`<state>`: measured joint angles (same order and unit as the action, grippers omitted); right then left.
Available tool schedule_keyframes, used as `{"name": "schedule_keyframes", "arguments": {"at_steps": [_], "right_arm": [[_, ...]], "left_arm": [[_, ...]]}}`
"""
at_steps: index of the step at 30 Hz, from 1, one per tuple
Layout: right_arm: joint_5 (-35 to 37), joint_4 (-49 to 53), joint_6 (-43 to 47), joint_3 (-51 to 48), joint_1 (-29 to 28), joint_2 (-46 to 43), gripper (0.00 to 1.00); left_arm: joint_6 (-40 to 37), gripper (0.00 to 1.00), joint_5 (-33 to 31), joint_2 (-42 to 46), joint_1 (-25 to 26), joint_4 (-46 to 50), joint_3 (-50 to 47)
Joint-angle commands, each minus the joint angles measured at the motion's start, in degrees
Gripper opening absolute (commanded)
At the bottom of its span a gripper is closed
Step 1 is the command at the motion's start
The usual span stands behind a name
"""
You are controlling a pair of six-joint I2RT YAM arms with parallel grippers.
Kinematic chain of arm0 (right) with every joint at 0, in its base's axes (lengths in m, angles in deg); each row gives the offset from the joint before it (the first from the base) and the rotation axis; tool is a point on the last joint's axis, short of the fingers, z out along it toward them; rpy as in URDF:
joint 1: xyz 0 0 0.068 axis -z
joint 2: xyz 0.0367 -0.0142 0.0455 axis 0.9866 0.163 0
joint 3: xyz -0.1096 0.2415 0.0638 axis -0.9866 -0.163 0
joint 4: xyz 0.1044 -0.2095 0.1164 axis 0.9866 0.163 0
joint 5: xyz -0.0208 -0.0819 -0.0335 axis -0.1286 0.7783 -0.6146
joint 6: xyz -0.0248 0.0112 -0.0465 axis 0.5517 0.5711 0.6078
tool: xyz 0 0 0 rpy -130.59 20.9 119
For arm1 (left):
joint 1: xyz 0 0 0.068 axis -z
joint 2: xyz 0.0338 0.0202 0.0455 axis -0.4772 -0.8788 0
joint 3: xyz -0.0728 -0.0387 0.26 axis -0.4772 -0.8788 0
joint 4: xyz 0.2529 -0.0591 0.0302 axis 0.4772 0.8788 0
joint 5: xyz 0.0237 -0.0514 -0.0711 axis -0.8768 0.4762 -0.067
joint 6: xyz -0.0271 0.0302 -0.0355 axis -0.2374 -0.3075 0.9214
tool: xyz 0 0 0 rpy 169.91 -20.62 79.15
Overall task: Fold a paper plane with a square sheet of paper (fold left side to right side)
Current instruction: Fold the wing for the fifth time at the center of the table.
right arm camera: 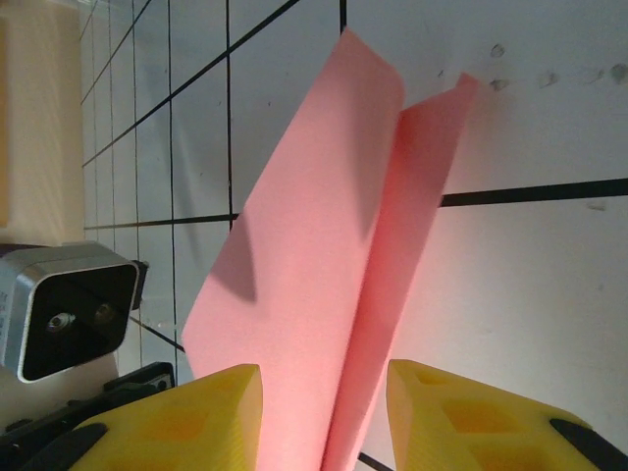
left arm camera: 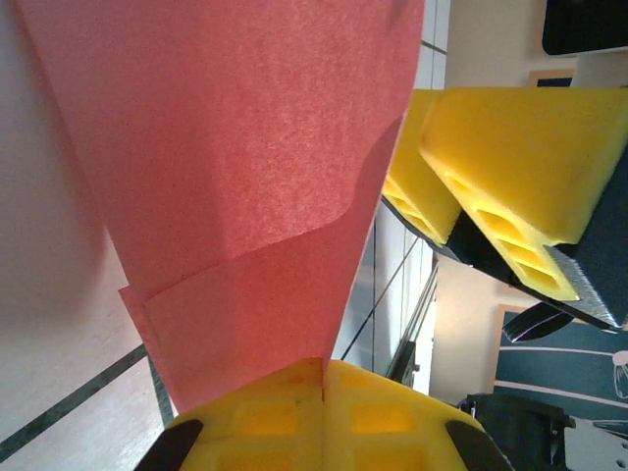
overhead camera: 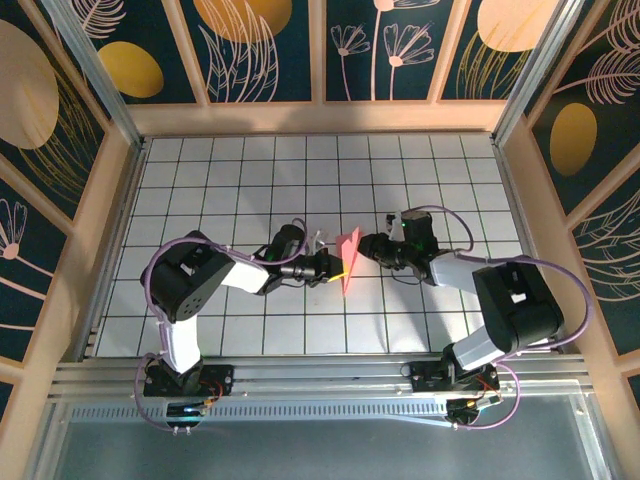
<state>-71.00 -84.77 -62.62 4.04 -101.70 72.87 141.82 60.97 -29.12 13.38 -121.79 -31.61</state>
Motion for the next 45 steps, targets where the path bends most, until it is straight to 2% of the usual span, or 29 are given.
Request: {"name": "schedule_keyframes", "arguments": {"at_steps": [1, 9, 35, 45], "right_arm": [[1.2, -2.9, -1.7, 1.1, -1.1, 1.6, 0.39], [2.8, -3.4, -2.2, 2.0, -2.1, 3.9, 0.40], [4.1, -2.9, -2.2, 4.3, -3.7, 9.4, 0.40], [6.3, 2.8, -0.5, 5.4, -4.1, 11.2, 0.40]], "left_arm": [[2.8, 0.00, 1.4, -1.1, -0.5, -5.7, -0.9], [5.6, 0.00, 2.1, -2.8, -0.5, -9.3, -1.2], [9.0, 0.00, 1.9, -5.9, -0.5, -12.3, -2.2], [8.4, 0.20, 1.6, -4.6, -0.6, -12.2, -2.6]]}}
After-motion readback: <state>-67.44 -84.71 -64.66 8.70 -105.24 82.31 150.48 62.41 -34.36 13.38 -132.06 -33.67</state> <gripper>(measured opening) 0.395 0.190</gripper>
